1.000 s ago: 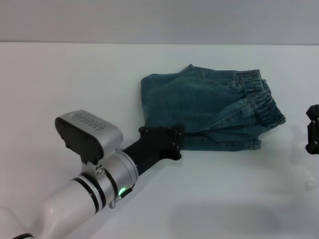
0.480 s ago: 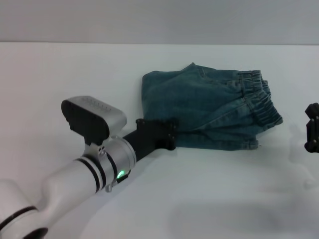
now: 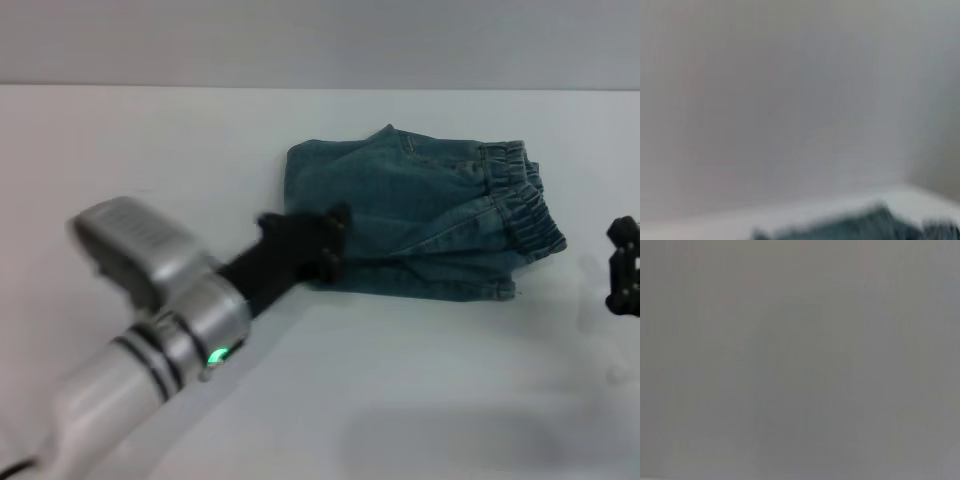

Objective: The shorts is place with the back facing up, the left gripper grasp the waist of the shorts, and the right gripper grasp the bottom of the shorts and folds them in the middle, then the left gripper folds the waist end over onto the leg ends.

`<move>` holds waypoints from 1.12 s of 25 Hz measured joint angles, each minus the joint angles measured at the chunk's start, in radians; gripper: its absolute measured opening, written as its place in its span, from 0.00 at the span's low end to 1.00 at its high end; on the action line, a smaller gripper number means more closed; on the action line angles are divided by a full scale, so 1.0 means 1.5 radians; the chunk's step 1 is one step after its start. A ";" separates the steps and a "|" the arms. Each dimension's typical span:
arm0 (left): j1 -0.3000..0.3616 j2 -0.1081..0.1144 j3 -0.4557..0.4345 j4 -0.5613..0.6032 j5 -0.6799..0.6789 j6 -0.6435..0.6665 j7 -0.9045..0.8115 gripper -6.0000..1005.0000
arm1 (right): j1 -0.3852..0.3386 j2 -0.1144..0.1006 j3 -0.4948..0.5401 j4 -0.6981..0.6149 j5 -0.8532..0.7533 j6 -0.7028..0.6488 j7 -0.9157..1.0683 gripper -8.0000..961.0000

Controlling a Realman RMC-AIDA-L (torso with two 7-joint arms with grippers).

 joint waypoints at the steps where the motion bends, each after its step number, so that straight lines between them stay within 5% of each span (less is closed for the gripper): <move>1: 0.020 -0.001 -0.013 0.000 0.001 0.037 0.020 0.11 | 0.001 0.000 -0.005 -0.003 0.000 0.000 -0.001 0.01; 6: 0.078 -0.006 -0.090 0.001 -0.001 0.094 0.112 0.12 | 0.016 0.002 -0.022 -0.037 0.000 0.003 -0.009 0.01; 14: 0.047 -0.006 -0.155 0.112 -0.003 0.102 0.160 0.13 | 0.075 0.000 0.038 -0.086 0.003 0.008 -0.013 0.05; 22: 0.075 -0.007 -0.187 0.122 -0.027 0.155 0.141 0.15 | 0.083 -0.001 0.139 -0.109 0.000 0.055 -0.014 0.12; 28: 0.074 -0.009 -0.172 0.136 -0.042 0.161 0.126 0.40 | 0.088 -0.004 0.172 -0.142 -0.001 0.061 -0.015 0.23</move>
